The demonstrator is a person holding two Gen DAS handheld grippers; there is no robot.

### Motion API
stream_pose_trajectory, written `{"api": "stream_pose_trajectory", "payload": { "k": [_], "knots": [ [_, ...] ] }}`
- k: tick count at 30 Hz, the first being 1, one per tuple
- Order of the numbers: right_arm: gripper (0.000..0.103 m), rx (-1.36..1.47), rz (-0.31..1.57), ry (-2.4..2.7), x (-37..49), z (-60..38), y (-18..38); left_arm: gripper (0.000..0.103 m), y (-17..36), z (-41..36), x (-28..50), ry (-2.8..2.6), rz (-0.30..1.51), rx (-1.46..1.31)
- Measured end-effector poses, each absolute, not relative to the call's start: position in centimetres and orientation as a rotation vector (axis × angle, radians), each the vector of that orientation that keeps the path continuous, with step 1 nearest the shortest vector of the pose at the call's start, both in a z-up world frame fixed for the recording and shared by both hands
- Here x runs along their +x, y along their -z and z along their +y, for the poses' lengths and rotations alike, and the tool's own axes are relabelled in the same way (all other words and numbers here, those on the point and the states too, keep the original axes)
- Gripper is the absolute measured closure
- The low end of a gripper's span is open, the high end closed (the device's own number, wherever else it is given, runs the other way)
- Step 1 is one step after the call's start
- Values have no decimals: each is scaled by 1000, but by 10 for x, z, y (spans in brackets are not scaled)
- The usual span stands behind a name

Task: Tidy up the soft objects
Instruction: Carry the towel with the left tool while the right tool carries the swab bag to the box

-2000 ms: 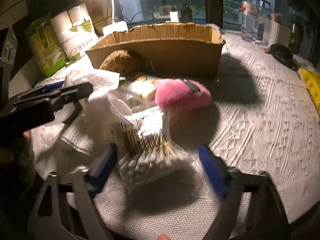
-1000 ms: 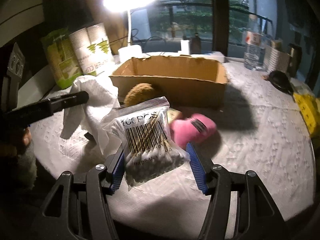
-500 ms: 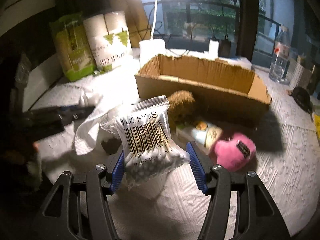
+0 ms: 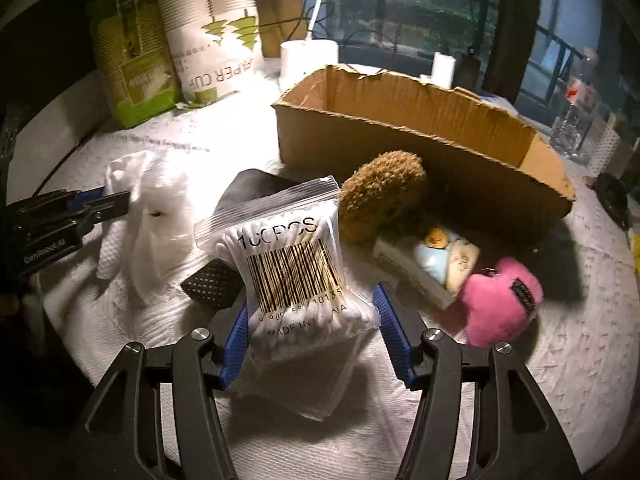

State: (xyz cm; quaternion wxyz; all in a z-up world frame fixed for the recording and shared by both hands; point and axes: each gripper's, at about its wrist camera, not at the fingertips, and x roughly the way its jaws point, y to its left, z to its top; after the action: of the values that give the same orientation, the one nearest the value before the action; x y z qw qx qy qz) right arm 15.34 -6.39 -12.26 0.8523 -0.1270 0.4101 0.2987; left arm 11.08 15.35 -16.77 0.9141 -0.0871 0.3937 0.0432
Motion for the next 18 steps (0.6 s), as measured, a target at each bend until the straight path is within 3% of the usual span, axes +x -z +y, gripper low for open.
{"api": "stream_pose_trajectory", "payload": {
  "k": [18],
  "knots": [
    [42,-212,693,-712,147,-48,58,81,123,161,97,-80,699,-189]
  ]
}}
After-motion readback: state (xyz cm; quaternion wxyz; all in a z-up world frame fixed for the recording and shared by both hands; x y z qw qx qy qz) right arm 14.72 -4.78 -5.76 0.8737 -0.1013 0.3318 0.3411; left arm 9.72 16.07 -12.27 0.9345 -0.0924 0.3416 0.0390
